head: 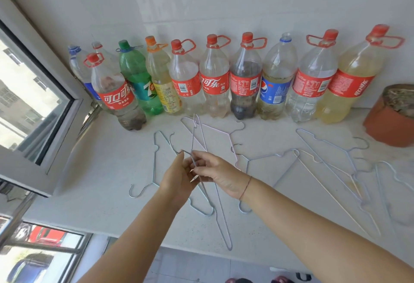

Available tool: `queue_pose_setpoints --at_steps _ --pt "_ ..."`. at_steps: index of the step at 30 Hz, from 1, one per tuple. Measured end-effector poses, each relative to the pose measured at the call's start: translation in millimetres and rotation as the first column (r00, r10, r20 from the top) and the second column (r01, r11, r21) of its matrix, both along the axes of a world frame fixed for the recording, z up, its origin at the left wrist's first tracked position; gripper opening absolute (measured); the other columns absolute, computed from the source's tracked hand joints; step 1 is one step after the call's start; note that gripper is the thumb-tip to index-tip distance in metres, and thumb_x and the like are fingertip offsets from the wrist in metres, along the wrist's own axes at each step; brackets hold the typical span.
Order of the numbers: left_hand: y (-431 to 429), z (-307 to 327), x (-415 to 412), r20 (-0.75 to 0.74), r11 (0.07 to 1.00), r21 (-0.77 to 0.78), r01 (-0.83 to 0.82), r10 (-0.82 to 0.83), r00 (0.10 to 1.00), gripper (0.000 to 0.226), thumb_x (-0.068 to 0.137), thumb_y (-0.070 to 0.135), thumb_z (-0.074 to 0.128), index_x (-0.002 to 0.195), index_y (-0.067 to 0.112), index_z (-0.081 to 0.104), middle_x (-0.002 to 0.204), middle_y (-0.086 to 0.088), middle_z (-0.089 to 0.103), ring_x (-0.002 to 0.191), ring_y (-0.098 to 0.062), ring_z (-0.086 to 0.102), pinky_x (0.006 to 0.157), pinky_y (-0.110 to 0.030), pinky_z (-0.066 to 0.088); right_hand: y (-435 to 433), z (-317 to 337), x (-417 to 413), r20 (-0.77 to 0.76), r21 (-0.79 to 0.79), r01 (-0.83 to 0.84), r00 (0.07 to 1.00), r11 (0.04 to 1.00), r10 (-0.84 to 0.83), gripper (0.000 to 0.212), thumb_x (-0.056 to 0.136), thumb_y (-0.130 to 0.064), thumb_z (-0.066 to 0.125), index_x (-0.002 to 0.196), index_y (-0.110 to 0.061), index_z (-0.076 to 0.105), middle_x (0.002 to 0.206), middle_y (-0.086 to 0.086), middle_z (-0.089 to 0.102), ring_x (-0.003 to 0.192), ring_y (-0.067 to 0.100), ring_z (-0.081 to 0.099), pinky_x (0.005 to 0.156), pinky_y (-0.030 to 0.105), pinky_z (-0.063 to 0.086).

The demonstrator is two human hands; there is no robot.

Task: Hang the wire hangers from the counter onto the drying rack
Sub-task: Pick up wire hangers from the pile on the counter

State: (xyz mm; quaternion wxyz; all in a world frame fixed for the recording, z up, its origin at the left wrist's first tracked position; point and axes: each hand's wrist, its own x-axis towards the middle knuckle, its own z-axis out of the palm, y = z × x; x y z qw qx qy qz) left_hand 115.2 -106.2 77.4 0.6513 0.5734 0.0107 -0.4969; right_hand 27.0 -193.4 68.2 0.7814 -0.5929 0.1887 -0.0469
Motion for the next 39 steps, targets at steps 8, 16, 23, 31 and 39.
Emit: queue_pose_setpoints --at_steps 8,16,23,31,39 --pt "6 4 4 -0.085 0.999 -0.042 0.016 -0.019 0.996 0.041 0.098 0.041 0.037 0.103 0.010 0.063 0.100 -0.005 0.068 0.097 -0.021 0.063 0.091 -0.039 0.048 -22 -16 -20 -0.059 -0.031 -0.084 0.995 0.996 0.082 0.025 0.094 -0.019 0.050 0.112 -0.027 0.065 0.087 -0.003 0.057 0.073 0.006 0.051 0.070 0.018 0.041" --pt "22 -1 35 -0.077 0.996 -0.069 -0.060 0.054 0.996 0.033 0.094 0.040 0.042 0.098 0.014 0.063 0.076 0.001 0.069 0.071 -0.014 0.066 0.079 -0.030 0.044 -107 -66 -14 -0.388 0.118 0.501 0.818 0.857 -0.425 0.041 0.095 -0.036 0.044 0.122 -0.008 0.056 0.121 0.028 0.051 0.116 0.026 0.055 0.101 0.034 0.039" --pt "37 -13 40 -0.044 0.996 -0.004 -0.089 0.088 0.995 0.035 0.096 0.039 0.040 0.101 0.013 0.061 0.077 0.001 0.070 0.076 -0.015 0.063 0.074 -0.029 0.044 -112 -87 0 -0.504 0.090 0.488 0.774 0.868 -0.383 0.060 0.095 -0.046 0.037 0.142 -0.009 0.034 0.148 0.007 0.036 0.135 0.019 0.036 0.110 0.034 0.028" --pt "40 -10 47 -0.087 0.994 -0.006 -0.111 0.110 0.990 0.033 0.094 0.038 0.044 0.104 0.012 0.061 0.078 0.000 0.069 0.070 -0.015 0.066 0.074 -0.030 0.045 -117 -78 13 -0.592 0.232 0.505 0.751 0.831 -0.291 0.061 0.092 -0.051 0.041 0.133 -0.005 0.043 0.113 0.010 0.057 0.094 0.020 0.058 0.066 0.027 0.039" --pt "46 -8 44 -0.096 0.989 -0.008 -0.147 0.146 0.985 0.032 0.094 0.038 0.044 0.103 0.012 0.061 0.077 0.000 0.068 0.068 -0.015 0.067 0.073 -0.030 0.045 -94 -77 31 -0.697 0.171 0.496 0.672 0.851 -0.251 0.048 0.090 -0.047 0.042 0.123 -0.012 0.047 0.141 0.009 0.045 0.123 0.025 0.052 0.104 0.036 0.031"
